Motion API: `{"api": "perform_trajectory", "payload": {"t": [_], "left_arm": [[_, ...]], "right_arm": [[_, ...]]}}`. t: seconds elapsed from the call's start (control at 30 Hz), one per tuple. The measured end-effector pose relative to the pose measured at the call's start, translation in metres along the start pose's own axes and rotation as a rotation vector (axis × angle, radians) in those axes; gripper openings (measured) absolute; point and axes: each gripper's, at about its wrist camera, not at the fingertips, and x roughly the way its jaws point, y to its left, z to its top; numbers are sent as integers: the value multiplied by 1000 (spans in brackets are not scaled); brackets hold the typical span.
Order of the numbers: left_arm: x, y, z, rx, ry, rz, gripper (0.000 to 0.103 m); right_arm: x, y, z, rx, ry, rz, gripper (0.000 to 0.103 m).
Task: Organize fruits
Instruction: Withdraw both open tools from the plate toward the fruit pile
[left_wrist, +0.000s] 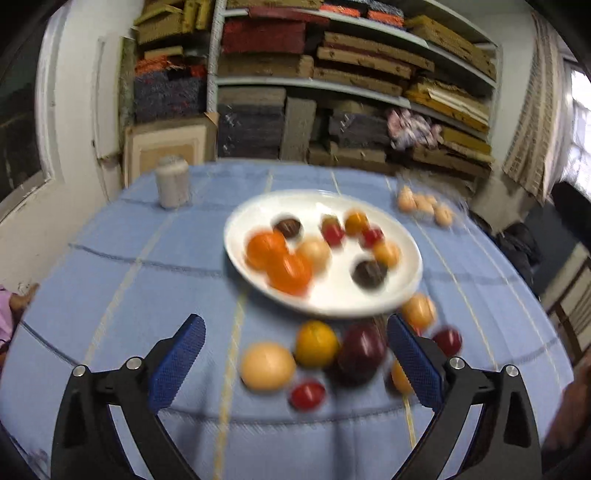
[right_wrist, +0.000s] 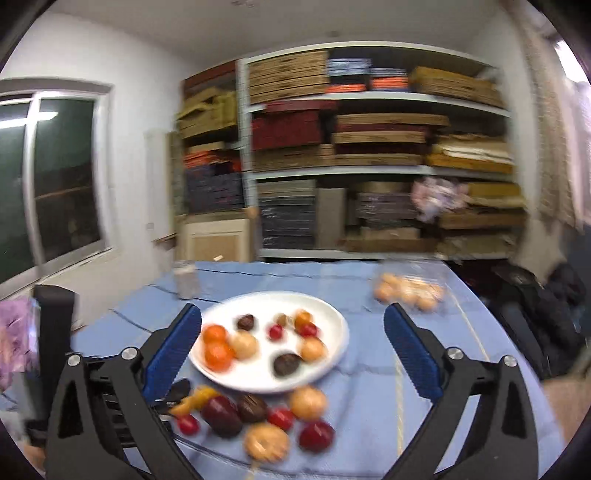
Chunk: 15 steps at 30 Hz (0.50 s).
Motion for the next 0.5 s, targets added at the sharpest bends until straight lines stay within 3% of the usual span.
{"api": "perform_trajectory", "payload": {"t": [0.07, 0.2, 0.4, 0.5], "left_arm": [[0, -17, -11, 70, -16, 32, 99], [2, -38, -21, 180, -51, 66, 99], [14, -41, -23, 161, -26, -31, 99], [19, -39, -21, 141, -11, -73, 99]], "right_arm": [[-1, -10, -23, 9, 29, -39, 98], [-3, -19, -32, 26, 61, -58, 98], [5, -38, -30, 100, 120, -96, 98], [17, -59, -34, 213, 194, -92, 98]]}}
